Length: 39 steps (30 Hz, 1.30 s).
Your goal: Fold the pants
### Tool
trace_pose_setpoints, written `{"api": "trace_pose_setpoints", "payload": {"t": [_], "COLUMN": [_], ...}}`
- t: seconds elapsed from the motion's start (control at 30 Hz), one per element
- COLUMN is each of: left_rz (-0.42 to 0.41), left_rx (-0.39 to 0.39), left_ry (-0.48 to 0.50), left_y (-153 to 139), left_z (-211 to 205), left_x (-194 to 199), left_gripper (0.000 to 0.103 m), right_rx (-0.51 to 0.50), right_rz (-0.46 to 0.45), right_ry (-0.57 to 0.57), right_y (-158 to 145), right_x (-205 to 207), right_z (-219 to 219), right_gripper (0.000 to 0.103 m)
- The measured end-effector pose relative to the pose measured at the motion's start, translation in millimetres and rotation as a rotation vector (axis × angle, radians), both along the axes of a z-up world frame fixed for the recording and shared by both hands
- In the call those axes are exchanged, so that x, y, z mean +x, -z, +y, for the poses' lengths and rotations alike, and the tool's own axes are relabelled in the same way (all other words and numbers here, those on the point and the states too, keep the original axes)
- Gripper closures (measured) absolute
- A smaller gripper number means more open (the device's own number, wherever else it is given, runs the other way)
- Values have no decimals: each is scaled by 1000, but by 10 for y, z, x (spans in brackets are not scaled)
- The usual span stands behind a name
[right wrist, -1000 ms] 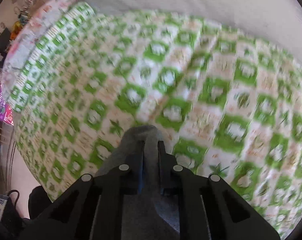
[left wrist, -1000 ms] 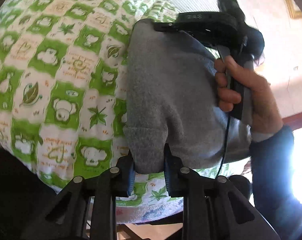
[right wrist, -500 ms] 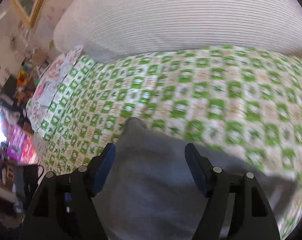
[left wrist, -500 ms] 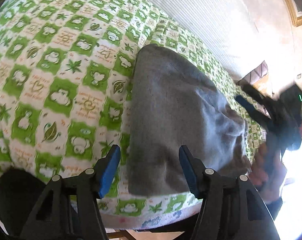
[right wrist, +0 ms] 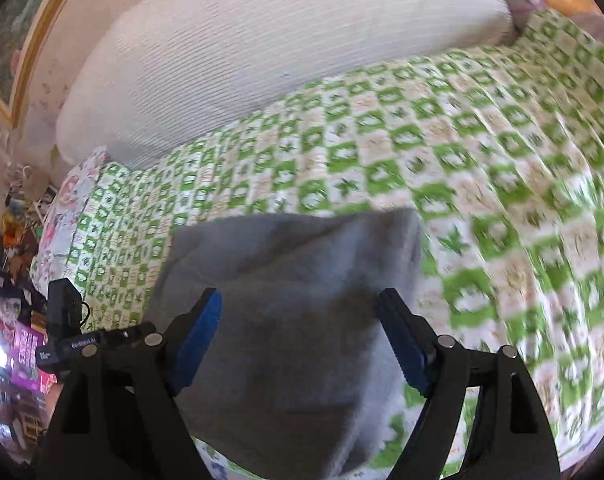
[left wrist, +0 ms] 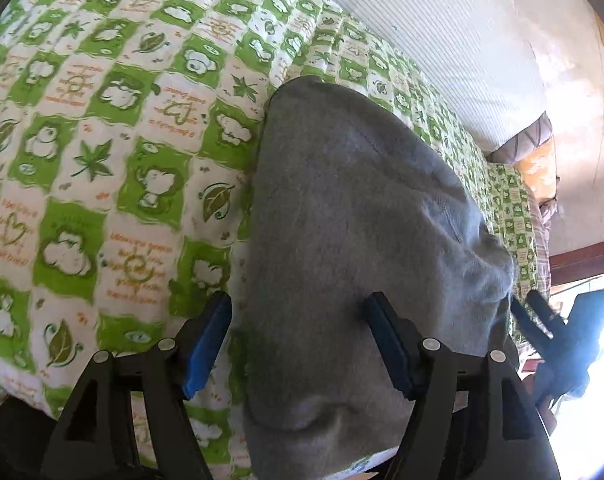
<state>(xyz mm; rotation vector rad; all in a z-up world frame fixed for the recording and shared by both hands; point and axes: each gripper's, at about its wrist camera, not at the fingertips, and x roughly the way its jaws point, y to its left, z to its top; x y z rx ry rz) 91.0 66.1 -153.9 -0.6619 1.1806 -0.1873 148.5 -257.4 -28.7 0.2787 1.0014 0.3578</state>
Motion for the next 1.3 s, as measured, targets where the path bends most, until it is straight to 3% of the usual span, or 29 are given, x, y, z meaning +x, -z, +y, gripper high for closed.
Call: {"api": "trace_pose_setpoints", "payload": {"t": [0.2, 0.33, 0.43, 0.5, 0.57, 0.6, 0.67, 0.7, 0.93, 1.3], "left_rz": [14, 15, -2, -29, -62, -72, -99, -108, -154, -261], "left_rx": [-24, -36, -20, -3, 17, 29, 54, 56, 72, 175], "left_ry": [9, 2, 3, 20, 40, 43, 45, 43, 38, -55], "left_y": [71, 82, 62, 23, -49, -74, -152, -187, -401, -820], "left_z": [-68, -74, -89, -124, -176, -186, -191, -183, -125, 388], "left_x": [41, 52, 36, 32, 19, 16, -3, -14, -111, -218], "left_gripper": [26, 25, 26, 36, 50, 65, 79, 82, 86, 87], "right_rx": [27, 138, 174, 176, 194, 209, 163, 148, 67, 74], "right_rz": [58, 170, 191, 165, 151, 153, 132, 126, 58, -49], "right_ry": [83, 27, 13, 7, -16, -25, -27, -26, -33, -165], "right_y": [225, 501, 656, 641, 603, 589, 527, 505, 261, -121], "right_x": [-44, 37, 53, 34, 20, 9, -7, -12, 11, 85], "right_z": [-297, -262, -187, -154, -113, -94, -39, -21, 176, 889], "right_gripper": [15, 15, 12, 16, 47, 48, 54, 55, 62, 65]}}
